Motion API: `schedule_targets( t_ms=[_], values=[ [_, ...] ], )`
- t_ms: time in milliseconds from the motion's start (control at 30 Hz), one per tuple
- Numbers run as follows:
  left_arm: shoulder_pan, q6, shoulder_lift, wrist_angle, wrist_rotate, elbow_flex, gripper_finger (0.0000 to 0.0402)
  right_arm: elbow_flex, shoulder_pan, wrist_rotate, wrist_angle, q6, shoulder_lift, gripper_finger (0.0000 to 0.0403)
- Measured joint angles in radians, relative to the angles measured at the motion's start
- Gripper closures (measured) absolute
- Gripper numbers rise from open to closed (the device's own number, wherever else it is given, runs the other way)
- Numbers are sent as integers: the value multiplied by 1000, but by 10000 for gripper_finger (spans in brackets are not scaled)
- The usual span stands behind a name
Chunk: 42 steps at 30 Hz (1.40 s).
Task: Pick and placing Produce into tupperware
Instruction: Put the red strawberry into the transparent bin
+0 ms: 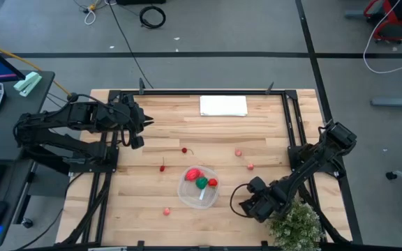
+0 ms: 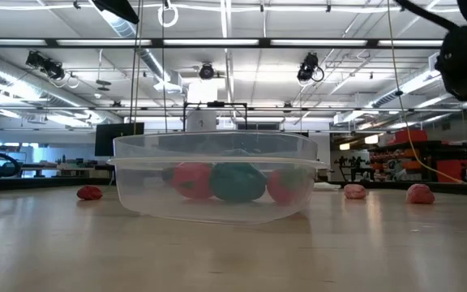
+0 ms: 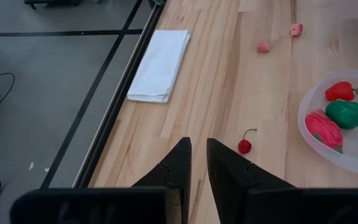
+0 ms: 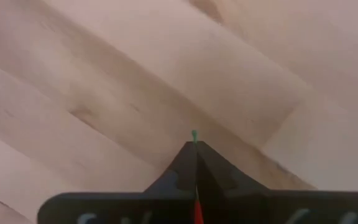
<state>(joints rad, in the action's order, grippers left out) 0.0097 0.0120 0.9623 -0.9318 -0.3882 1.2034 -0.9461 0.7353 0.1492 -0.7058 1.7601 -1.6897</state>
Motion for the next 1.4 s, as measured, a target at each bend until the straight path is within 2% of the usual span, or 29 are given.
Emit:
schedule_targets(
  t_ms=[167,300,433,533,633,700,833,1000,1167,1233,1400],
  values=[
    [0,0,0,7,0,0,349,-34,-4,180,6,-29,0,400],
    [0,1,0,32,0,0,353,-57,-39,428,98,-130,0,401],
    [0,1,0,53,0,0,353,-57,-117,638,349,-370,0,401],
    [0,1,0,59,0,0,349,-58,-196,699,570,-629,0,401],
    [0,1,0,59,0,0,347,-58,-275,652,753,-867,0,401],
    [0,1,0,59,0,0,348,-59,-322,590,817,-946,0,401],
    [0,2,0,58,0,0,353,-59,-377,455,876,-975,-54,401],
    [0,6,0,50,0,0,356,-60,-352,324,1030,-968,-165,401],
    [0,35,0,50,0,0,352,-116,-295,357,1029,-1049,-195,401],
    [0,37,0,50,0,0,351,-135,-286,362,968,-1073,-195,401],
    [0,37,0,50,0,0,355,-151,-290,279,829,-1022,-203,400]
  ],
)
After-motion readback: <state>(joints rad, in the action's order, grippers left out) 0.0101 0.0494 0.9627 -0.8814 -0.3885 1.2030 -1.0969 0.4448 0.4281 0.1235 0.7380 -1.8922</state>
